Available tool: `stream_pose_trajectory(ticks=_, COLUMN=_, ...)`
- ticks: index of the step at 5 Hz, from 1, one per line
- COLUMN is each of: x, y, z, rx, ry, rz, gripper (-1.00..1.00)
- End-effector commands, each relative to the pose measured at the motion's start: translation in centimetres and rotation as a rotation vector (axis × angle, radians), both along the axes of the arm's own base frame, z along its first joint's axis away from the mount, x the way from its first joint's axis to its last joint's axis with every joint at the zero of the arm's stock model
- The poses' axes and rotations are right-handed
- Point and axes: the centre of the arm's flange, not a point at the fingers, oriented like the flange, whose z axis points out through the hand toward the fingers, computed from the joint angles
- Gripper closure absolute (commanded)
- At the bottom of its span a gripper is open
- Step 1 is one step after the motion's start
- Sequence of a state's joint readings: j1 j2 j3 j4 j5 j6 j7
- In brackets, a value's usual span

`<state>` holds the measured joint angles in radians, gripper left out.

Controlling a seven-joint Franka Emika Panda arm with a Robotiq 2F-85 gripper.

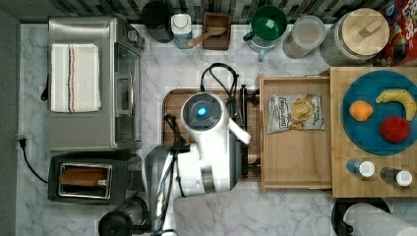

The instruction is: Place the butter on the board.

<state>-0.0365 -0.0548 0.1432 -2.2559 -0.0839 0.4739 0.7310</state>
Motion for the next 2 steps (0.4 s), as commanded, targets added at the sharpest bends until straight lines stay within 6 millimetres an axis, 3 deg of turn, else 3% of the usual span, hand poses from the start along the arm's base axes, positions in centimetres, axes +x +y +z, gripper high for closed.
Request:
stream_pose_trajectory(ticks=1, x=-1.9, y=7.4, z=1.6, rx=0.026, ry=-0.147, rz=-0.042, gripper=1.00)
stream_pose_trajectory(ticks=2, x=-2.1, y=8.0, z=0.0, rx=0.037, ry=-0.134, rz=-0.096, gripper=1.00)
